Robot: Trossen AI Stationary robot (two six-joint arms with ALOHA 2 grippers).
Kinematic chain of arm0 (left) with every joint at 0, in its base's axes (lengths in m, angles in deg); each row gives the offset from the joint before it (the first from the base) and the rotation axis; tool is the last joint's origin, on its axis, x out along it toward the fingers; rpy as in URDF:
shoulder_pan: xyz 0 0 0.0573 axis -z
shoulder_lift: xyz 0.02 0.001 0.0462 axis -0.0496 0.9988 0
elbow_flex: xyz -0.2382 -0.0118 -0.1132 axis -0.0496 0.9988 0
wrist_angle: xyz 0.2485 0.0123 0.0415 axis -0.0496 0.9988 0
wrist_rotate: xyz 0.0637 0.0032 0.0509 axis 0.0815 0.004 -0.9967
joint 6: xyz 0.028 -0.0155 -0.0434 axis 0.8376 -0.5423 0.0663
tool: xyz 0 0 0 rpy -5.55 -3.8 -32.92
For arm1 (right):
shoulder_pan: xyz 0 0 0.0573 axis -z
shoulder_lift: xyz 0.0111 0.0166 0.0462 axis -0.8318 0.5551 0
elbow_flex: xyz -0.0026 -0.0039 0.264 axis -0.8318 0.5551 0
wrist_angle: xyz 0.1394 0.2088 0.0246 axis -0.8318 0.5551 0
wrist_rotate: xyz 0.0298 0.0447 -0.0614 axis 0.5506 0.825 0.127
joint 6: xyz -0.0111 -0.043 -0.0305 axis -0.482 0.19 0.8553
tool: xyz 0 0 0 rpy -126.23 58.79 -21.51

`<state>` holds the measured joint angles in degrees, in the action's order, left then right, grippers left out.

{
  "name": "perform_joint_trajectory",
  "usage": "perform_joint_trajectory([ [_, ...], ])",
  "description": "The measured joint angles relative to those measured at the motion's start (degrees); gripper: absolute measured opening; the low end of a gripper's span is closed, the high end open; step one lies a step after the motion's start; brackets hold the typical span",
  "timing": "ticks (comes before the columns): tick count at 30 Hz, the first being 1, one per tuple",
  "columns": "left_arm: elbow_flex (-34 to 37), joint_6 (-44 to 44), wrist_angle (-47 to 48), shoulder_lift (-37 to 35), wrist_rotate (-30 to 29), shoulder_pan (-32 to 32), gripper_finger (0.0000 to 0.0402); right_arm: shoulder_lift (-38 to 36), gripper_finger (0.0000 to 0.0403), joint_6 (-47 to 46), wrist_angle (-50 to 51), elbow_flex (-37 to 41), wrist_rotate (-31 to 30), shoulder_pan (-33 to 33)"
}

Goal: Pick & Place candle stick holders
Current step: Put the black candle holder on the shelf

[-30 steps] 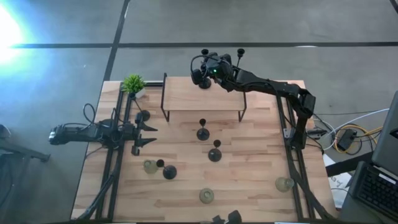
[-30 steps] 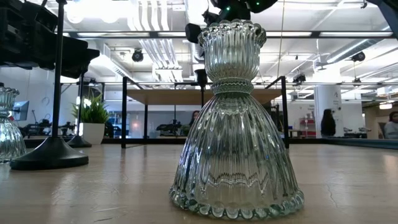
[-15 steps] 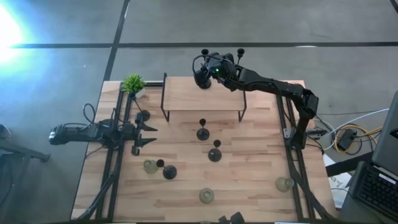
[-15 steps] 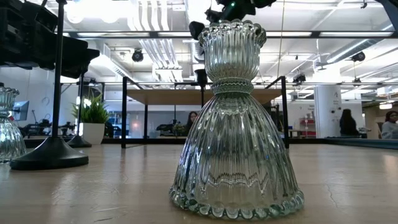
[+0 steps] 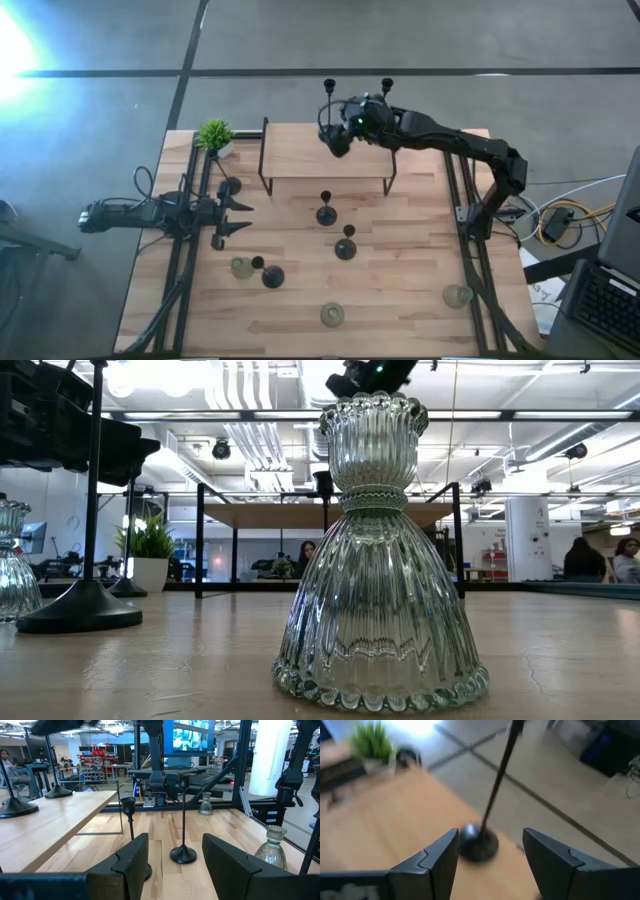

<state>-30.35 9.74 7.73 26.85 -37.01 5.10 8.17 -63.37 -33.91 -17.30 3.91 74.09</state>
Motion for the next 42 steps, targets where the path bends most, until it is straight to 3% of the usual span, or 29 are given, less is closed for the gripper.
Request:
perform_joint_trajectory([
  [10, 0.00, 0.02, 0.00, 0.07, 0.09, 0.00, 0.0191, -11.72, 0.0175, -0.43, 14.78, 8.66, 0.17, -12.91],
  [19, -0.02, 0.02, 0.00, 0.20, 0.06, 0.02, 0.0191, -31.85, 0.0104, -8.37, 15.40, 25.13, 4.87, -22.17],
  [30, -0.33, -3.29, 2.15, 0.97, 0.75, 0.02, 0.0191, -58.58, 0.0015, 3.70, -5.64, 49.50, 19.66, -23.94],
  [36, -0.22, -3.24, 1.51, 0.98, 0.74, 0.02, 0.0191, -67.88, 0.0008, 9.59, -13.11, 58.57, 21.39, -23.92],
  [42, -0.17, -3.23, 1.49, 0.98, 0.74, 0.02, 0.0191, -75.10, 0.0008, 13.00, -21.30, 66.07, 29.46, -23.79],
])
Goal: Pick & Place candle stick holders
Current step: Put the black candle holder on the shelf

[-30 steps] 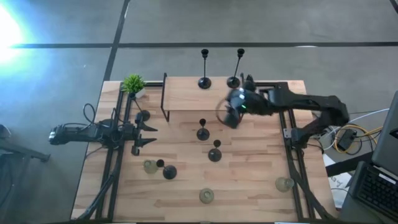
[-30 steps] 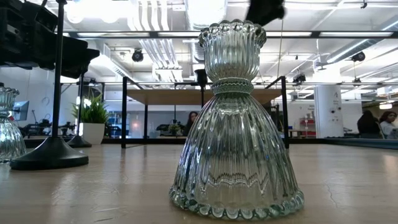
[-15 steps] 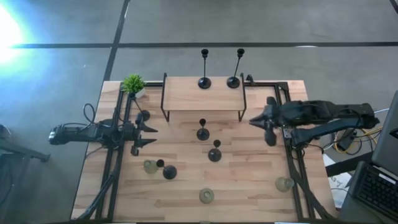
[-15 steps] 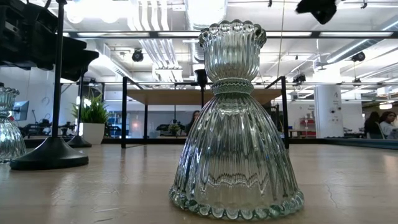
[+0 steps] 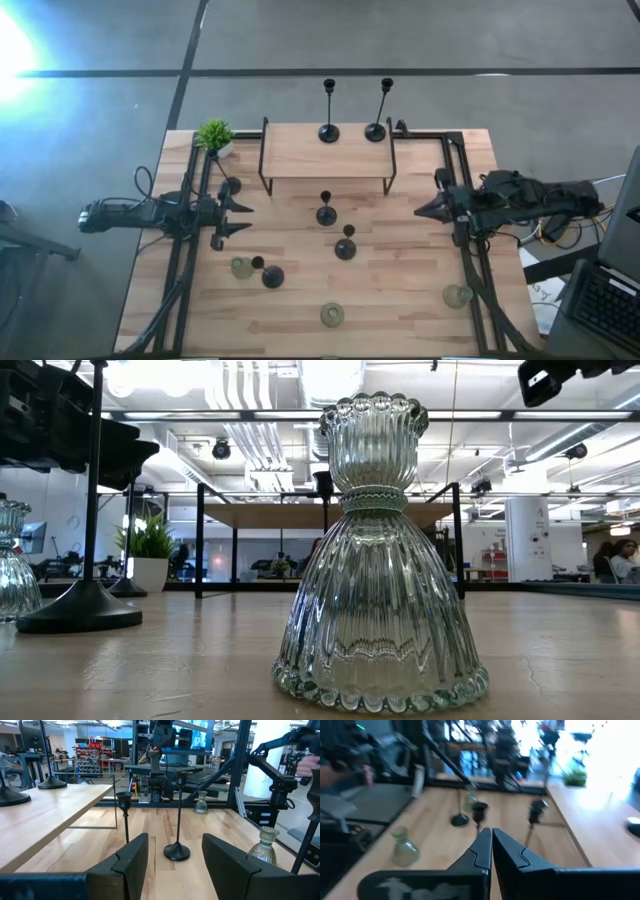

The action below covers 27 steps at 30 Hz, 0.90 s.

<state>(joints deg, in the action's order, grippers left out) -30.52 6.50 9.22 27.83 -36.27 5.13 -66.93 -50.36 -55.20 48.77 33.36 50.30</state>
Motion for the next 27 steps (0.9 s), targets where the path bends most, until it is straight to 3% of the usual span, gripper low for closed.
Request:
perform_joint_trajectory([
  [12, 0.21, -0.71, -1.78, 0.00, -1.03, -0.02, 0.0191, -14.48, 0.0008, 1.03, -7.58, 10.15, 0.55, 0.01],
  [18, 0.22, -6.30, -2.19, 0.28, -0.75, 0.00, 0.0191, -20.61, 0.0008, 1.35, -7.95, 14.23, 0.50, 0.01],
  [21, 0.22, -7.45, -2.43, 0.28, -0.97, 0.00, 0.0191, -21.99, 0.0008, -2.33, -11.41, 15.38, -3.67, 0.00],
  [27, 0.22, -7.21, -7.54, 0.35, -10.69, 0.00, 0.0191, -20.56, 0.0008, -6.88, -19.05, 19.97, -7.50, 0.01],
])
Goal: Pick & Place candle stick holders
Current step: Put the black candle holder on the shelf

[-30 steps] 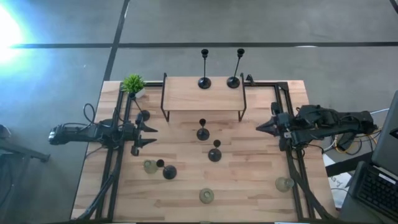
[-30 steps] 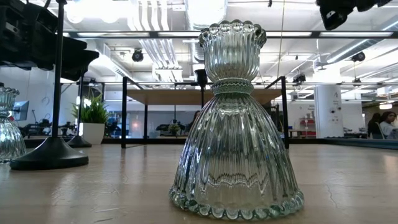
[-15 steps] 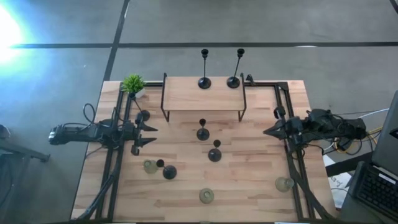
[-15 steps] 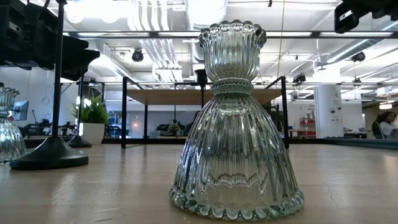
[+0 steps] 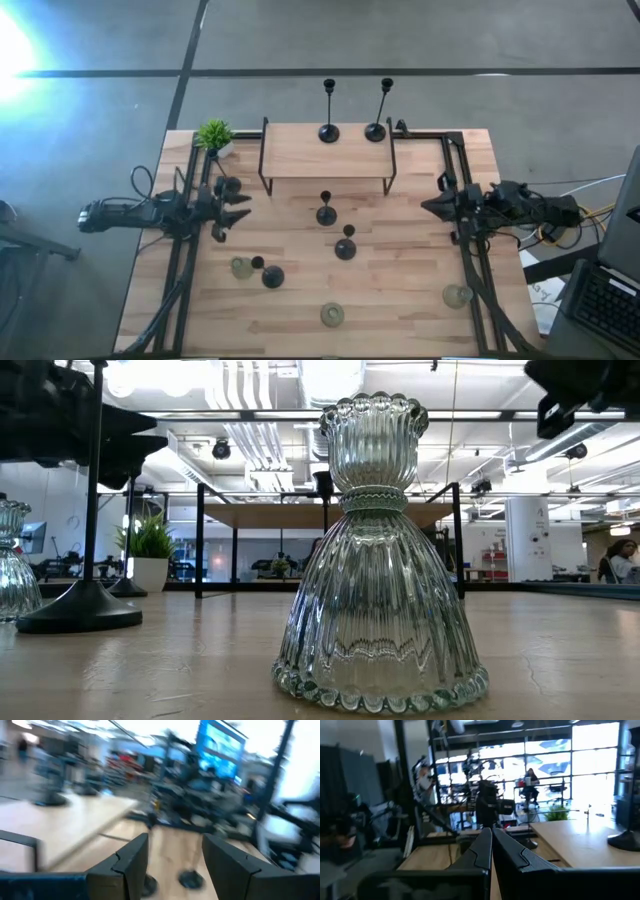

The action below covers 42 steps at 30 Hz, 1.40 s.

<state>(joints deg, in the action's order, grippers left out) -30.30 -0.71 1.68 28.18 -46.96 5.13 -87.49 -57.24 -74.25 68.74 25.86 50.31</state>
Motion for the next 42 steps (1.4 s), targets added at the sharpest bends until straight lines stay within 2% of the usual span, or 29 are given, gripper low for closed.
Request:
perform_joint_trajectory([
  [5, -0.04, 0.80, -2.85, 0.00, -8.94, -0.04, 0.0191, 1.50, 0.0008, -0.12, -2.07, 2.77, -2.54, -0.02],
  [8, -0.04, 2.34, -2.84, 0.00, -11.83, -0.02, 0.0191, 1.63, 0.0008, -0.24, -2.28, 3.18, -2.99, 0.01],
  [17, -1.33, 3.99, 0.63, 0.01, -12.74, 0.00, 0.0190, 1.65, 0.0008, -0.73, -2.18, 3.88, -2.97, -0.03],
  [22, -3.80, 6.32, 1.85, -0.02, -12.68, 0.00, 0.0190, 1.65, 0.0008, -3.97, -2.16, 4.04, -2.97, -0.03],
  [26, -8.14, 3.85, 10.71, 0.07, -10.10, 0.17, 0.0190, 1.65, 0.0008, -2.49, -2.14, 4.25, -2.99, -0.03],
  [31, -17.80, -3.19, 33.48, 0.05, -10.95, 0.18, 0.0181, 1.65, 0.0008, -2.63, -2.16, 4.51, -2.99, -0.03],
  [36, -22.15, -8.43, 36.82, 0.13, -12.12, 0.24, 0.0168, 1.73, 0.0008, -3.26, -2.19, 4.51, -2.99, -0.03],
  [42, -23.47, -13.70, 41.89, 0.83, -18.57, 0.20, 0.0152, 1.73, 0.0008, -3.24, -2.19, 4.49, -2.99, -0.03],
])
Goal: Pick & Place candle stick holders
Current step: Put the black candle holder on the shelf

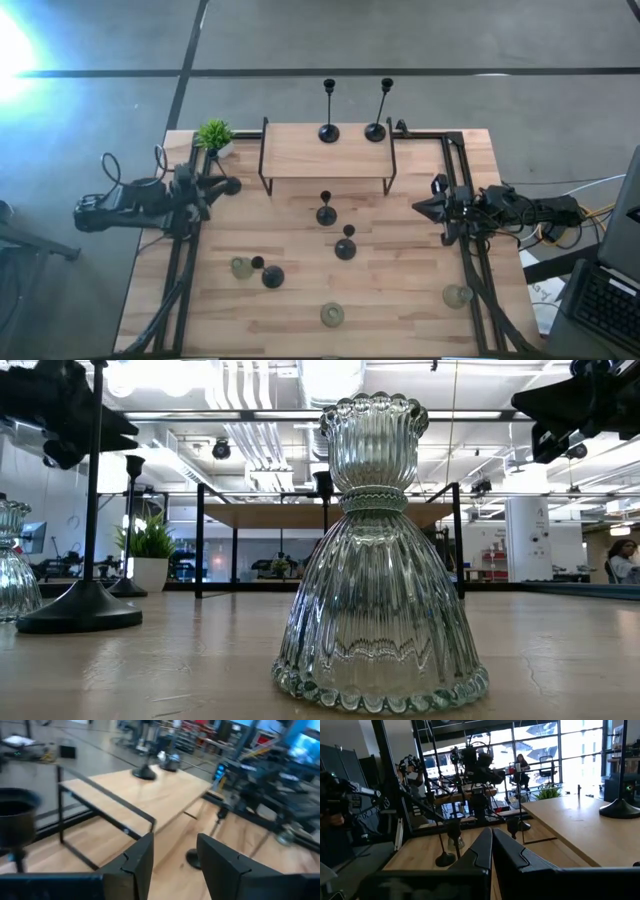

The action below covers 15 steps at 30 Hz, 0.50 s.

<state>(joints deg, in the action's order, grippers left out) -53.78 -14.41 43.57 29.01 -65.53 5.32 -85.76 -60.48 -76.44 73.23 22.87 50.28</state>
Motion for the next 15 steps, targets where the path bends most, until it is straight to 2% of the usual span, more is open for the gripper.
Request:
perform_joint_trajectory([
  [6, -0.02, -9.85, 1.40, 4.61, -1.17, 0.02, 0.0140, 0.00, 0.0008, 0.08, 0.07, 0.13, 0.00, 0.00],
  [15, -0.21, -19.79, 5.86, 18.47, -2.76, 0.04, 0.0125, 0.00, 0.0009, 0.12, 0.09, 0.15, 0.00, 0.00],
])
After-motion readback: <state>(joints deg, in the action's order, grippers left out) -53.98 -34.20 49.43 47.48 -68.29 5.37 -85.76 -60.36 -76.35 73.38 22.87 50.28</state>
